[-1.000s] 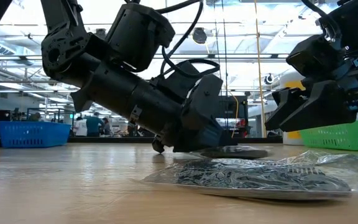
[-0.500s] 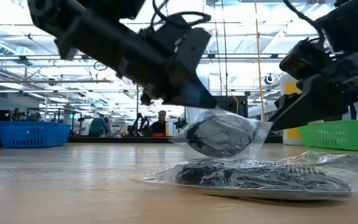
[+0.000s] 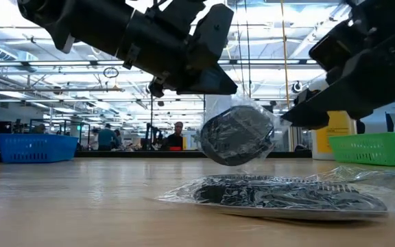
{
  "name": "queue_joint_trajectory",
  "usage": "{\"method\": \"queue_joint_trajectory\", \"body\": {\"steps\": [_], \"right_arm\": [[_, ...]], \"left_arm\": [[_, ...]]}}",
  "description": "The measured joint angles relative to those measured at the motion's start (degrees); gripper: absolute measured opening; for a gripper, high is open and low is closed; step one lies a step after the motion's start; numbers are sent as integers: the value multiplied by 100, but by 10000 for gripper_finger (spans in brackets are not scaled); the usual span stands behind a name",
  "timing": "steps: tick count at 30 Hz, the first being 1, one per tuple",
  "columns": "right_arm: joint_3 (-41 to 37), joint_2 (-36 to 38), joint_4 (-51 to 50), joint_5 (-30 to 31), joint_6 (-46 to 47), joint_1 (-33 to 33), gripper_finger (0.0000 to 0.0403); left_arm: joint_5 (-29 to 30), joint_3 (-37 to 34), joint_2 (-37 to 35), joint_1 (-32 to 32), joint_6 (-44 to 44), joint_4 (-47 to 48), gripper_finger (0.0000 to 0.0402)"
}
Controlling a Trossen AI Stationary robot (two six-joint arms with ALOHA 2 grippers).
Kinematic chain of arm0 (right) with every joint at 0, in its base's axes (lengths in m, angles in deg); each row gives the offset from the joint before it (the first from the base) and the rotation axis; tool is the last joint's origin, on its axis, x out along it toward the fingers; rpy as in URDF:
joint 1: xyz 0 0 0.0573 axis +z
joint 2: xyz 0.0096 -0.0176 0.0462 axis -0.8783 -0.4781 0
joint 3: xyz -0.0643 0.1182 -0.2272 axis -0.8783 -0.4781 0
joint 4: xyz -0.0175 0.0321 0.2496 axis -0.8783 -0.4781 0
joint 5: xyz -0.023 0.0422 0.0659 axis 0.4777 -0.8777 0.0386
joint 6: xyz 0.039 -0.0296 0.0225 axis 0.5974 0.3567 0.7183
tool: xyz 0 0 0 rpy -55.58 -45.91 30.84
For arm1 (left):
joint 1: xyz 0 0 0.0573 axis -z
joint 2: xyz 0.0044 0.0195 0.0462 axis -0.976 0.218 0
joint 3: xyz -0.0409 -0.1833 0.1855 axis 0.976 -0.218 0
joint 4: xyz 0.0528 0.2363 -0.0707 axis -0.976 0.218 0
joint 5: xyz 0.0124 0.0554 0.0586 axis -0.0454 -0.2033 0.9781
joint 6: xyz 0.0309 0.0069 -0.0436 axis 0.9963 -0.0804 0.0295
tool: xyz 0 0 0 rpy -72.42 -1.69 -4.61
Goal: Pick & Place Travel size toiletries
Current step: Put the black hairbrush into the yellow bin
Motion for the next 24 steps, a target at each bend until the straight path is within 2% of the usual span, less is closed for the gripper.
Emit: {"method": "queue_joint_trajectory", "body": {"steps": [2,6,8,12,16,19,20,24], "right_arm": [[170,-211,75,100,99,-29,263],[558,-701,152,932,328,-53,236],[725,-972,138,1155,310,-59,217],[927,-1233,147,1163,72,-36,161],[900,-1067,-81,1159,-69,-41,86],[802,-727,-402,1054,-89,-39,30],[764,-610,-511,1030,-110,-39,22],[605,-197,-773,1040,-170,4,30]], "left_arm": [[7,0,0,-2,0,-19,2],[2,0,-2,0,2,-58,3],[-15,0,0,2,41,-122,1],[-51,0,-2,0,43,-161,8],[-50,0,-8,0,216,-141,22],[-61,0,-164,0,419,3,57],[-59,0,-257,0,437,79,74],[-335,2,-576,-28,400,293,159]]}}
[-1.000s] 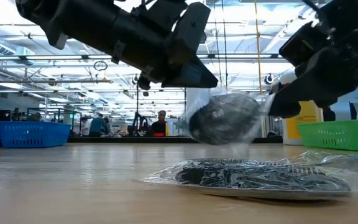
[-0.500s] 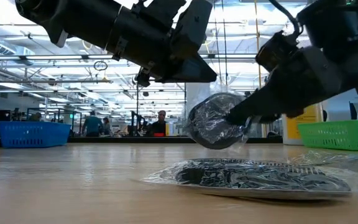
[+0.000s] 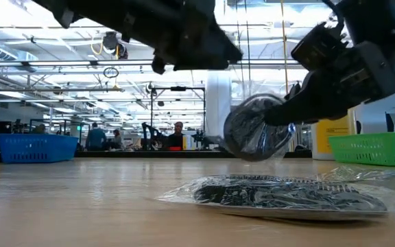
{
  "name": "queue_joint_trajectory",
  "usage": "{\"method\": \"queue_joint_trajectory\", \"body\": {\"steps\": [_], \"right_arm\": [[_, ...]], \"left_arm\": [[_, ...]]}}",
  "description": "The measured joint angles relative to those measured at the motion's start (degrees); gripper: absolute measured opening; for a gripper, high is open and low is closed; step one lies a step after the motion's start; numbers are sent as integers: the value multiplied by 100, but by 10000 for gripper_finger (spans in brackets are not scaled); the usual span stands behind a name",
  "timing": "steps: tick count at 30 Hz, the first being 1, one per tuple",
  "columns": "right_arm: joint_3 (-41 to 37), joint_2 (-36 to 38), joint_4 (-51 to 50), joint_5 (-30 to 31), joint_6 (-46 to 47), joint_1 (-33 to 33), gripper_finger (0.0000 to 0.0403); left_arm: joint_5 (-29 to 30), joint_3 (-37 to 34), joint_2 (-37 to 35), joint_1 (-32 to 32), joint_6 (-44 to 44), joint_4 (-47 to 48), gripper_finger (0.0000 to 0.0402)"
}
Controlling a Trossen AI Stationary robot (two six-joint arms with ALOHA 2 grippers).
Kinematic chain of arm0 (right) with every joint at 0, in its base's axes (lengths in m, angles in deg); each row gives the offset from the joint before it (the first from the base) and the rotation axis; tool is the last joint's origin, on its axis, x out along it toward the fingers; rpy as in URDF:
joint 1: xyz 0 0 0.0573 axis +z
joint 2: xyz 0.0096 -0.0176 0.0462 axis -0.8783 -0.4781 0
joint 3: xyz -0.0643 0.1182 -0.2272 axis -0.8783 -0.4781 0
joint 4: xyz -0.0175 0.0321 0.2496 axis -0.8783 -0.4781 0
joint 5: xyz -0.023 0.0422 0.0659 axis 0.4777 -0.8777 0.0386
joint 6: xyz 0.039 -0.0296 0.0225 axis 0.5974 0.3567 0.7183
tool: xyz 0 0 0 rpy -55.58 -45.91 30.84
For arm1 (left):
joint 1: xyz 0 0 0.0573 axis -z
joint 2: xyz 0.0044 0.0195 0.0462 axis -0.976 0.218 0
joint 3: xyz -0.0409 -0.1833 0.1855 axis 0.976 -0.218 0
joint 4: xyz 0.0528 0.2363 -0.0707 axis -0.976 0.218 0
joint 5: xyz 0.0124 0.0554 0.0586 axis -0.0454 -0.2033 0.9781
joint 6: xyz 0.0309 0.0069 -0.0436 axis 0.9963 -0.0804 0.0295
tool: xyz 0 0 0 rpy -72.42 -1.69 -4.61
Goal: Pick & Place Travel size toiletries
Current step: Put the black hairbrush into the yellow bin
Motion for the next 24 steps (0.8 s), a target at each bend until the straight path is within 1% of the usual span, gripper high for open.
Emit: {"method": "queue_joint_trajectory", "body": {"steps": [3,6,8,11,13,15,20,24], "right_arm": [[-95,214,-35,1,-3,33,38],[-156,315,-38,-7,-22,53,29],[-172,329,-43,-6,-23,71,24],[-170,329,-40,-10,-37,71,27],[-170,329,-38,-8,-31,71,37],[-170,329,-38,-8,-28,71,44],[-170,329,-33,-9,-25,71,38],[-170,329,-27,-9,-25,72,34]], "left_arm": [[-611,2,-28,-74,-230,85,222],[-1299,2,148,-221,-677,102,269],[-1458,2,334,-291,-828,107,287],[-1464,-2,560,-342,-777,-163,295],[-1470,0,681,-350,-626,-421,287],[-1475,0,754,-350,-462,-616,270],[-1521,0,743,-394,-379,-672,206],[-1672,0,750,-488,-537,-437,159]]}}
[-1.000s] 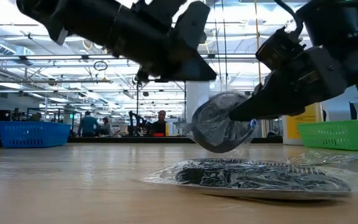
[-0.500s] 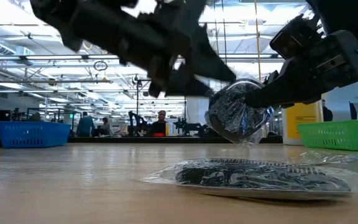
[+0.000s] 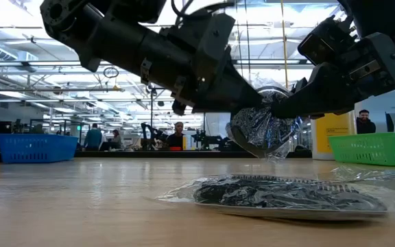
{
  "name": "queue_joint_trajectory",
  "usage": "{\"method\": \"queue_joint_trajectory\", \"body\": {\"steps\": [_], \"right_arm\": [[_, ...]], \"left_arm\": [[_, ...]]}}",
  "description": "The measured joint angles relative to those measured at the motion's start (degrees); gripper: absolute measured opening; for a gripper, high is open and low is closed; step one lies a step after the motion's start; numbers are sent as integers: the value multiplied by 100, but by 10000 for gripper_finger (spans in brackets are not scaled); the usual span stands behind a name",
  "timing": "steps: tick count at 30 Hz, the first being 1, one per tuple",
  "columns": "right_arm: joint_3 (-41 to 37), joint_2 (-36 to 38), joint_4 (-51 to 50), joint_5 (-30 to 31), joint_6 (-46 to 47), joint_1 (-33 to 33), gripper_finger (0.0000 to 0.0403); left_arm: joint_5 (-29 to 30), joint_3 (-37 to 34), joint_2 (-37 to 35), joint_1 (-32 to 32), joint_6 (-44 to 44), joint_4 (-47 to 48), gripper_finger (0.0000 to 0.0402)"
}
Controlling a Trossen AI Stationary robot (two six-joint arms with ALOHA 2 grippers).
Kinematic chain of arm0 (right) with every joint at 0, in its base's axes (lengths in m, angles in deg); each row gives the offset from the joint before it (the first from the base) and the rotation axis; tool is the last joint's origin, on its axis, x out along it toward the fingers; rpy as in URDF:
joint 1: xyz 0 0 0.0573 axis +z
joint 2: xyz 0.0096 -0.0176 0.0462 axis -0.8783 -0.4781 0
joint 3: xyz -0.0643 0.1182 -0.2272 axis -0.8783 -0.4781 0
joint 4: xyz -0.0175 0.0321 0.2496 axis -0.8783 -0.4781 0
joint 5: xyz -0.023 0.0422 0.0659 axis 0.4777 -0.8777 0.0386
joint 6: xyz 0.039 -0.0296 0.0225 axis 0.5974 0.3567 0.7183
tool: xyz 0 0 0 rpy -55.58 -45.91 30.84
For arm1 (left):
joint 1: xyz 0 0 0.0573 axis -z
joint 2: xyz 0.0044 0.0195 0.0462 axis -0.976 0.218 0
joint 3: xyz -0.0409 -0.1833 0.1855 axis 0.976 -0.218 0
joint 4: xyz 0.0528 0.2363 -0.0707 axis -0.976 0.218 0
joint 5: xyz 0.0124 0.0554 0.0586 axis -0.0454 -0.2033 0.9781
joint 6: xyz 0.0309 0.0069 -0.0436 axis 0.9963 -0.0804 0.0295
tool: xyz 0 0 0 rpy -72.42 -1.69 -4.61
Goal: Pick & Place Travel size toiletries
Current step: Put the black hairbrush into the yellow bin
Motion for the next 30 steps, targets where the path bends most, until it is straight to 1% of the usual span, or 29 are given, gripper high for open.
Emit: {"method": "queue_joint_trajectory", "body": {"steps": [3,9,12,15,16,18,21,24,27,30], "right_arm": [[0,0,75,1,1,-1,41],[0,2,295,3,-7,-1,52],[0,2,293,5,-1,-1,53],[0,0,290,2,17,-1,63],[0,1,273,-19,31,-1,71],[0,19,228,-43,140,1,90],[0,178,87,-204,158,-1,125],[0,453,-348,-323,105,5,150],[-79,662,-492,-296,95,1,163],[-237,675,-364,-292,143,1,164]], "left_arm": [[-5,0,14,-23,20,-14,137],[-17,0,12,-29,167,-7,110],[-24,0,12,-26,178,9,77],[-27,0,11,21,188,42,26],[-20,0,10,37,233,96,17],[36,0,-22,89,265,258,16],[292,0,-268,196,29,772,28],[472,0,-678,383,-367,1650,21],[609,0,-1193,630,-760,2555,11],[651,0,-1788,898,-1414,3439,21]]}}
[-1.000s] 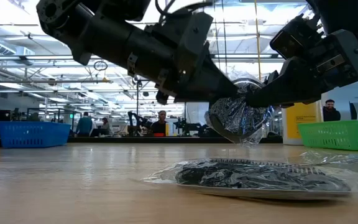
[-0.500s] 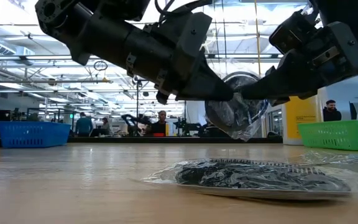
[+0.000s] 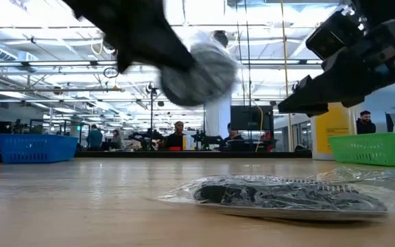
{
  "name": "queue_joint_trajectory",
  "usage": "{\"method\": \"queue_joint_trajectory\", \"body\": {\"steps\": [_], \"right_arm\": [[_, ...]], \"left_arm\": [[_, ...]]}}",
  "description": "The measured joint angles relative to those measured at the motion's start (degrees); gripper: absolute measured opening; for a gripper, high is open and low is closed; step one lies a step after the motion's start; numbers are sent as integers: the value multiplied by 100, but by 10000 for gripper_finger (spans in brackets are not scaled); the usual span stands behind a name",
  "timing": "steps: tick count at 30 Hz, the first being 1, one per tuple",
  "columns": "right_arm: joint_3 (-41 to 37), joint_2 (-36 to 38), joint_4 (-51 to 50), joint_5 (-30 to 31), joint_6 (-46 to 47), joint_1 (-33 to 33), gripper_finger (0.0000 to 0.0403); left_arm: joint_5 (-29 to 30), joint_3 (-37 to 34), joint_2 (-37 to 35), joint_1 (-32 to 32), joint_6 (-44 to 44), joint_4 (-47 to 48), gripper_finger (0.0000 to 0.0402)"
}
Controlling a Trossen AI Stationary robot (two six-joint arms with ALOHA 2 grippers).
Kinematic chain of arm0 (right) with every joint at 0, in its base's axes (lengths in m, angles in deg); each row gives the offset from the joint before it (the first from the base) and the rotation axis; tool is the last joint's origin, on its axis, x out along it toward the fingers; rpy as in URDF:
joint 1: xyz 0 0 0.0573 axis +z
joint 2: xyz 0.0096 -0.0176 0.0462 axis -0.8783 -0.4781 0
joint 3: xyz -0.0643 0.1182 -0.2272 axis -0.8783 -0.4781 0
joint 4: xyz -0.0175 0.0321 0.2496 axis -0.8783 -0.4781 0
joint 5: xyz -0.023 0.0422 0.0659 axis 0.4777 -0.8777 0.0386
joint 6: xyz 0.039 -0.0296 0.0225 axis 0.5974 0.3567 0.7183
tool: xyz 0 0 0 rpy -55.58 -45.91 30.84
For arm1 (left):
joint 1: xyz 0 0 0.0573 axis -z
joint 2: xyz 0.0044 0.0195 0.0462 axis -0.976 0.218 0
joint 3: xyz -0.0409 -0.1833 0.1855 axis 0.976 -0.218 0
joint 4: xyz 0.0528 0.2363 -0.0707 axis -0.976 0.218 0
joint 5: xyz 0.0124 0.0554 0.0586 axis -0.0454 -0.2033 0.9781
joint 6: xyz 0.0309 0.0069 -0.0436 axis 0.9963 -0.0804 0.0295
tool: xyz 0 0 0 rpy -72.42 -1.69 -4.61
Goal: Pick & Place Travel size toiletries
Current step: Put the black hairbrush into the yellow bin
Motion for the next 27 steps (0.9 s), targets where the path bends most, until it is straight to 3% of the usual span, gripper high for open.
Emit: {"method": "queue_joint_trajectory", "body": {"steps": [4,10,17,22,27], "right_arm": [[-121,2,110,6,11,0,157],[-146,2,164,11,13,0,154],[-146,2,166,8,96,0,151],[-146,2,225,19,15,-2,152],[-146,2,256,19,15,-2,150]], "left_arm": [[-54,0,-756,416,-1026,1220,33],[-175,4,-1880,1035,-2973,2880,11],[-578,4,-2738,1689,-5373,5050,35],[-1375,2,-2830,1957,-7121,6441,12],[-2491,2,-2823,2159,-8512,7581,23]]}}
